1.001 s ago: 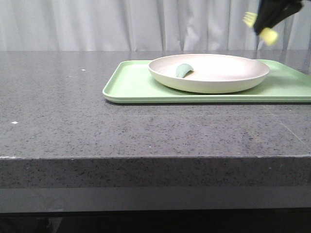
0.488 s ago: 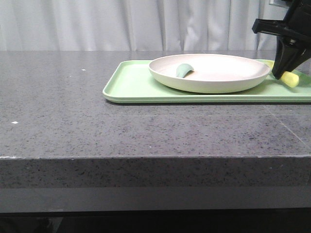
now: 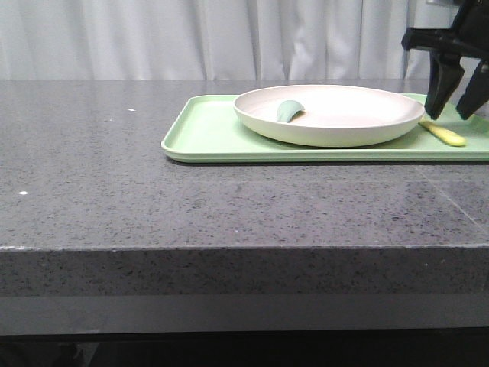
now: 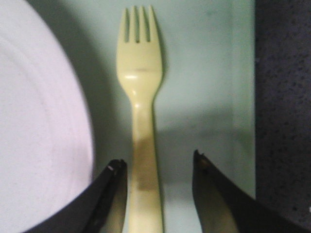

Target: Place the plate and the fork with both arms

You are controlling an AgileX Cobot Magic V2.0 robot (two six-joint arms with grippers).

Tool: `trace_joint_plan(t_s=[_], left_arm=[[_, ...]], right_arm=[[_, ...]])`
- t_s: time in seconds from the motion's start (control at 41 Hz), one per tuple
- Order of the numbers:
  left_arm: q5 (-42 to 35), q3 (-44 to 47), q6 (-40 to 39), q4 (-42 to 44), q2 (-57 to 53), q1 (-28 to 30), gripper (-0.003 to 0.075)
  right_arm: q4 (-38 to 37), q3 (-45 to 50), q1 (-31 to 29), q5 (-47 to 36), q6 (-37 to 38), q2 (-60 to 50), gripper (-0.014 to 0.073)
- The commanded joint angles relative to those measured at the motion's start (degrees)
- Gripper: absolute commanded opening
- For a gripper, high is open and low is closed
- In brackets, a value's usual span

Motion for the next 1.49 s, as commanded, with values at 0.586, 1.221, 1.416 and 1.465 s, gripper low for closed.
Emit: trace_joint_plan(t_s=[0.586, 1.221, 1.416, 1.465], left_arm=[[-4.3, -1.6, -0.5, 0.1, 0.5, 0.1, -0.0018], [-4.3, -1.6, -0.5, 0.1, 0.5, 0.1, -0.0018], [-4.3, -1.6, -0.5, 0.1, 0.5, 0.1, -0.0018], [-4.3, -1.6, -0.5, 0.1, 0.5, 0.1, -0.0018]], right_arm=[[-0.1, 16.1, -0.3, -11.0, -6.5, -32.9, -0.0064], [-0.1, 65.1, -0.3, -40.5, -9.3, -80.4, -0.0064], [-0.1, 70.2, -0.3, -41.1, -9.3, -91.5, -0.0064], [-0.1, 70.3, -0.3, -41.1, -9.3, -92.9, -0.0064]])
